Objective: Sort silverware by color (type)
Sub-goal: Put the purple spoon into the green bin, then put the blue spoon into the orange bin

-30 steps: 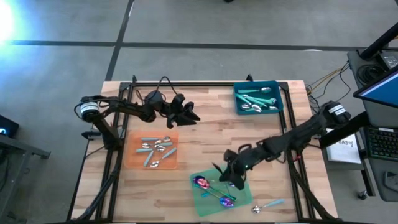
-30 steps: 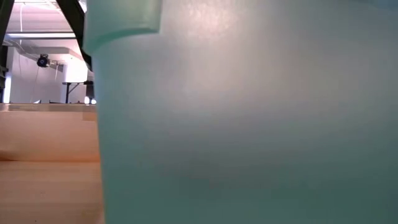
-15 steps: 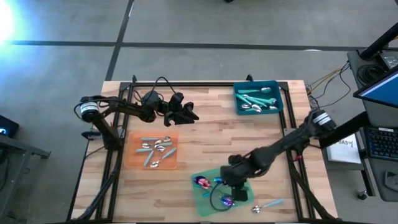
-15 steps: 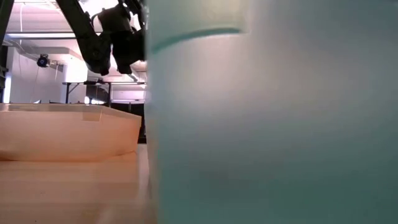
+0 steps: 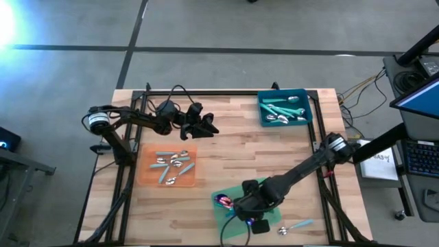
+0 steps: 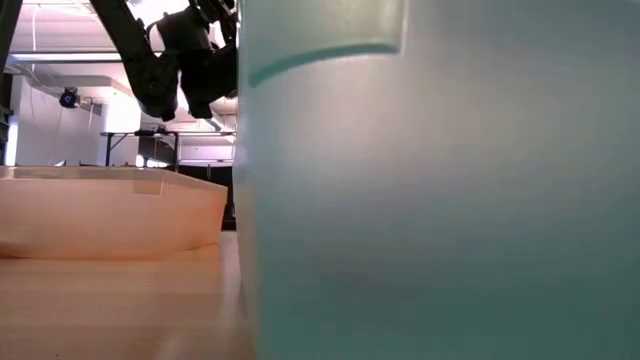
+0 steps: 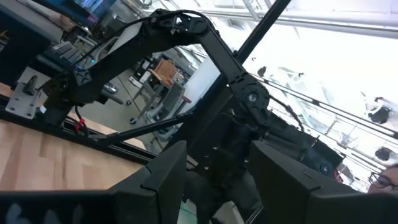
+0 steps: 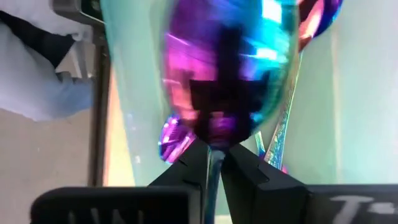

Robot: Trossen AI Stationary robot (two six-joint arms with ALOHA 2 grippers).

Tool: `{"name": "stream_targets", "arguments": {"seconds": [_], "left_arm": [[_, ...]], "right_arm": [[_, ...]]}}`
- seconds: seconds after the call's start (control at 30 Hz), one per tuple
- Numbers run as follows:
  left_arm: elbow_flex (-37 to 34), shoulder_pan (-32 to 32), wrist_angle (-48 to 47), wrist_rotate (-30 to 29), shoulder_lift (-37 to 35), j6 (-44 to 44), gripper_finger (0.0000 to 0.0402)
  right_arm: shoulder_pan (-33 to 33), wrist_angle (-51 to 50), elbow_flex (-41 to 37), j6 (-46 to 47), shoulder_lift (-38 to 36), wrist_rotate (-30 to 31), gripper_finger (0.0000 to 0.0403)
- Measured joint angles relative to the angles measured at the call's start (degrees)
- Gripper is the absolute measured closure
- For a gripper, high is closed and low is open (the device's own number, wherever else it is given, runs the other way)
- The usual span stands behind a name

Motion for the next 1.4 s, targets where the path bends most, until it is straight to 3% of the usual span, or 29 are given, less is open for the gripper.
{"name": "stream_targets", "arguments": {"seconds": [0.3, 0.5, 0.63, 1.03, 1.4], "left_arm": [[-0.02, 0.01, 0.17, 0.58, 0.0, -0.03, 0.024], [-0.02, -0.01, 0.31, 3.17, 0.0, -0.79, 0.024], [-0.02, 0.0, 0.31, 3.27, 0.0, -0.79, 0.024], [-0.02, -0.01, 0.29, 4.2, 0.0, -0.81, 0.024], [-0.02, -0.77, 0.48, 4.02, 0.0, -0.07, 0.024]], "right_arm": [[0.08, -0.95, 3.62, 0.33, -0.29, -0.9, 0.0324], [0.76, -16.46, 4.5, 15.32, -0.64, -7.28, 0.0314], [4.46, -22.9, 4.06, 21.52, -0.71, -7.65, 0.0323], [18.2, -10.99, -2.3, 34.4, -0.25, -7.61, 0.0309], [21.25, -10.23, -8.33, 29.75, -0.14, -7.52, 0.0289]]}}
